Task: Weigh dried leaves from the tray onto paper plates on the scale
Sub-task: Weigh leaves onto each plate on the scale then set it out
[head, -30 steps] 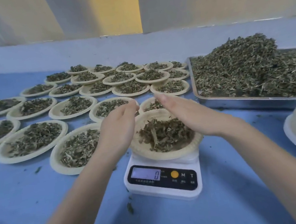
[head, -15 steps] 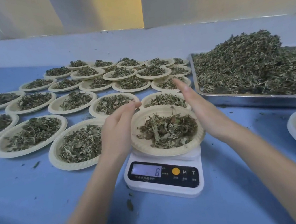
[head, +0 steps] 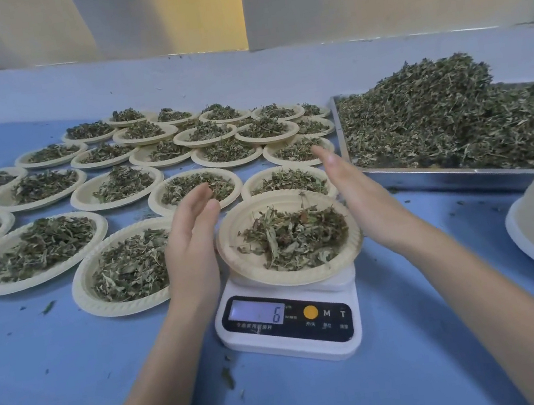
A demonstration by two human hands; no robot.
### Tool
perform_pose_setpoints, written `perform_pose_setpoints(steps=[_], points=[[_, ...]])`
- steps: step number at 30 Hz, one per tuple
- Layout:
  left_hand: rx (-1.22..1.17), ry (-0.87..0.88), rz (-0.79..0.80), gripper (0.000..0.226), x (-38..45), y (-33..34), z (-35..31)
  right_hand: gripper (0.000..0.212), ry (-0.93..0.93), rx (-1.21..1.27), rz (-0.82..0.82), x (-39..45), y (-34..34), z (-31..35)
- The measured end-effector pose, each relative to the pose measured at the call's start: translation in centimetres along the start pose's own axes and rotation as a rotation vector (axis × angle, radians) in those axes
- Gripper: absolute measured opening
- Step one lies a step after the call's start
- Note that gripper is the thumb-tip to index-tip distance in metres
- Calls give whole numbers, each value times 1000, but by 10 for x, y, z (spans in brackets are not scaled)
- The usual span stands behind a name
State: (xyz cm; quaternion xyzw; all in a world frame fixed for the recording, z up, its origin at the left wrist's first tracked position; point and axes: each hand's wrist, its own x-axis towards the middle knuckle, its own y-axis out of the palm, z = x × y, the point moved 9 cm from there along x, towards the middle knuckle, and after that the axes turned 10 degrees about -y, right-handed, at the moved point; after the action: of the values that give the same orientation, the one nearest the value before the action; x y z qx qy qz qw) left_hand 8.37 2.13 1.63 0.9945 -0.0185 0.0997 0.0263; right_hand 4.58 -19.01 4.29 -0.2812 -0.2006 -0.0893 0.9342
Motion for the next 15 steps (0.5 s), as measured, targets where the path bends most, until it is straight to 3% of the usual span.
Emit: perform_pose_setpoints(steps=[2,5,10,15], points=[[89,19,47,30,6,5,-7,58,36,-113,-104,12,-24,-13],[261,17,174,33,22,27,-20,43,159,-403,-159,38,-59,-43],[431,-2,367,32,56,78,-37,42,391,-722,46,92,-81,-109],[499,-31,523,28,81,119,-31,58,465,-784,230,134,-85,-166]])
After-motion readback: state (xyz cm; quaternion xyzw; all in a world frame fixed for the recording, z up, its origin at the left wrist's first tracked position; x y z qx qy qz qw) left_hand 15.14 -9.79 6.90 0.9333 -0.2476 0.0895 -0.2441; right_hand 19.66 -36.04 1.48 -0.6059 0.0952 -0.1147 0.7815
